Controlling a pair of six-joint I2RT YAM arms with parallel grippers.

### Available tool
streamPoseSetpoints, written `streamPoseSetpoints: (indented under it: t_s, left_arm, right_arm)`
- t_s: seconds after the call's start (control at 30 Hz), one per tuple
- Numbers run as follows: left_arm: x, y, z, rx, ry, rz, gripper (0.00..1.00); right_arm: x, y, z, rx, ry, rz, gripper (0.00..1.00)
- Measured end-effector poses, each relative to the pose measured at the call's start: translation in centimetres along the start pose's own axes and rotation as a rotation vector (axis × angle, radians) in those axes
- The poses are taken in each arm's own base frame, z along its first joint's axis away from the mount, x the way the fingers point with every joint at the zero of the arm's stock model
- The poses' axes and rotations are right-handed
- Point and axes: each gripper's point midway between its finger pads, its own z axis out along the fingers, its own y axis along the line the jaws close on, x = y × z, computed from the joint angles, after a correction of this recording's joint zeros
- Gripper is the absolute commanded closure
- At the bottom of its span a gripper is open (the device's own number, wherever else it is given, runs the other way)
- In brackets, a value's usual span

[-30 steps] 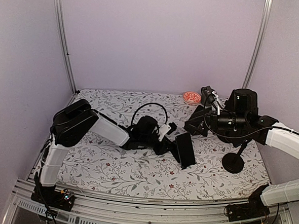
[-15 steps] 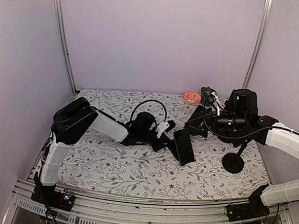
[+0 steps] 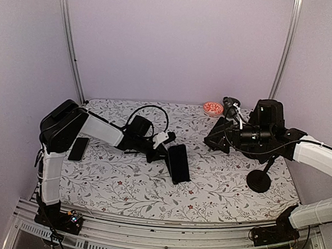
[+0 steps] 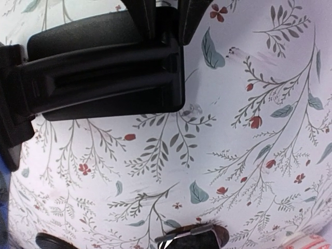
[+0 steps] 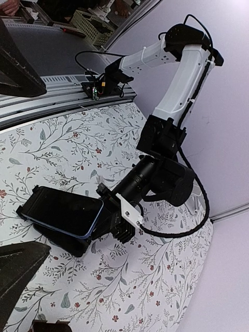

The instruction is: Remove the phone from the phone stand

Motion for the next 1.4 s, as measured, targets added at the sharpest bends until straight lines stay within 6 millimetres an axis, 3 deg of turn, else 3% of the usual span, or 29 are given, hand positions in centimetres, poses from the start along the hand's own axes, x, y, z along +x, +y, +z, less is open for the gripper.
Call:
streamPoseSetpoints:
  t_s: [0.2,0.33,0.5,0.53,0.57,0.6,0.77,0.83,1.0,1.13,1.4]
  left_arm:
    - [0.5,1.0,-0.8,0.057,0.024,0.052,0.79]
    - [0.6,2.4,-1.0,0.076,0.030,0.046,0.57]
    - [1.2,3.0,-1.2,0.065,0.057,0.047,0.38]
    - [1.2,3.1,-1.3,0.059,0.059,0.051,0.33]
    - [1.2,3.4,-1.3,0.049,0.062,0.048,0.21]
    - [1.1,3.6,-1.4,0.040,0.066,0.047,0.17]
    - [0.8,5.0,-2.7,-0.032,0.082,0.013,0.12]
    - [0.2,5.6,-4.3,-0.083,0.067,-0.002,0.01]
    - [-3.5,7.2,-10.8,-0.294,-0.035,-0.029,0.01]
    - [-6.3,8.5,-15.3,-0.468,-0.137,-0.071,0.01]
    - [-6.2,9.2,-23.1,-0.755,-0.286,-0.305,0.01]
  right_arm:
    - [0.5,-0.1,0.6,-0.023,0.016,0.014,0.01]
    - [0.8,-0.2,0.8,-0.030,0.026,0.024,0.01]
    - [0.9,-0.1,0.9,-0.038,0.032,0.028,0.01]
    - [1.0,-0.1,0.9,-0.039,0.033,0.030,0.01]
    - [1.0,-0.1,1.0,-0.040,0.036,0.031,0.01]
    - [1.1,-0.1,1.0,-0.040,0.038,0.033,0.01]
    - [1.9,-0.5,1.5,-0.017,0.064,0.048,0.01]
    - [2.7,-0.7,2.0,0.003,0.088,0.059,0.00]
    - [5.0,-1.0,3.3,0.040,0.164,0.079,0.08]
    - [7.2,-1.0,4.6,0.067,0.236,0.084,0.20]
    - [12.2,-2.0,7.0,0.115,0.386,0.088,0.53]
